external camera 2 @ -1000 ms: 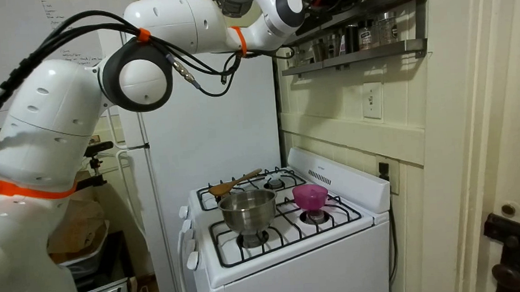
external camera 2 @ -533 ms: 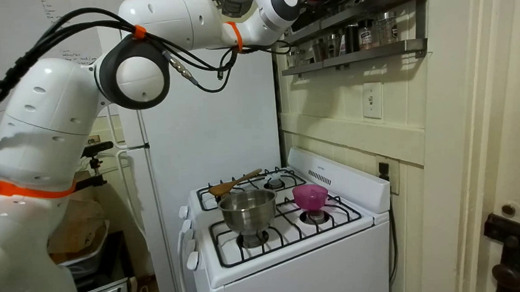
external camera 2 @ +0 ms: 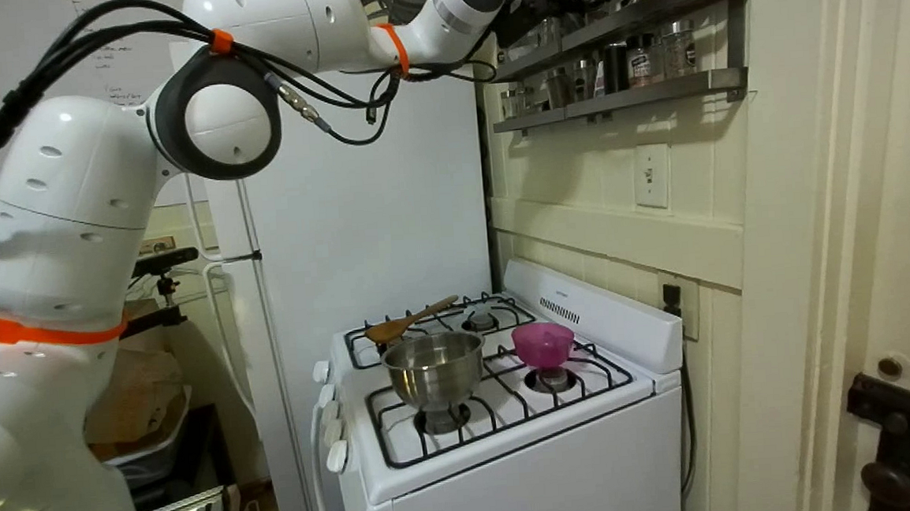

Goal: Put the spice bottle on the stove

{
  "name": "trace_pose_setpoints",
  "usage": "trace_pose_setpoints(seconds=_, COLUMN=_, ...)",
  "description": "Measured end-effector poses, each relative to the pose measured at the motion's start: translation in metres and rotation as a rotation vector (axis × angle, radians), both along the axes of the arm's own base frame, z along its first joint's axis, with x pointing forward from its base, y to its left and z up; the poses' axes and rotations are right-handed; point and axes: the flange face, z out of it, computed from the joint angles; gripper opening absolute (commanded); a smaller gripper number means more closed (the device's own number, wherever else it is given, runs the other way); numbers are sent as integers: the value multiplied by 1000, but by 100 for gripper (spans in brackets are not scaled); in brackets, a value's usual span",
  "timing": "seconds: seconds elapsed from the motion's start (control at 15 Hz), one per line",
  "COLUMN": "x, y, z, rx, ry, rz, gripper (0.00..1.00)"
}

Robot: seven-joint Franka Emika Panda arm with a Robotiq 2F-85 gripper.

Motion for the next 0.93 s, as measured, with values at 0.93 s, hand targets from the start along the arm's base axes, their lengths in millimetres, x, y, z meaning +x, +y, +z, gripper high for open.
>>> trace_pose_setpoints(seconds=0.93, x=-28, y=6, z=26, rx=-235, ry=106, rz=-57, gripper=23)
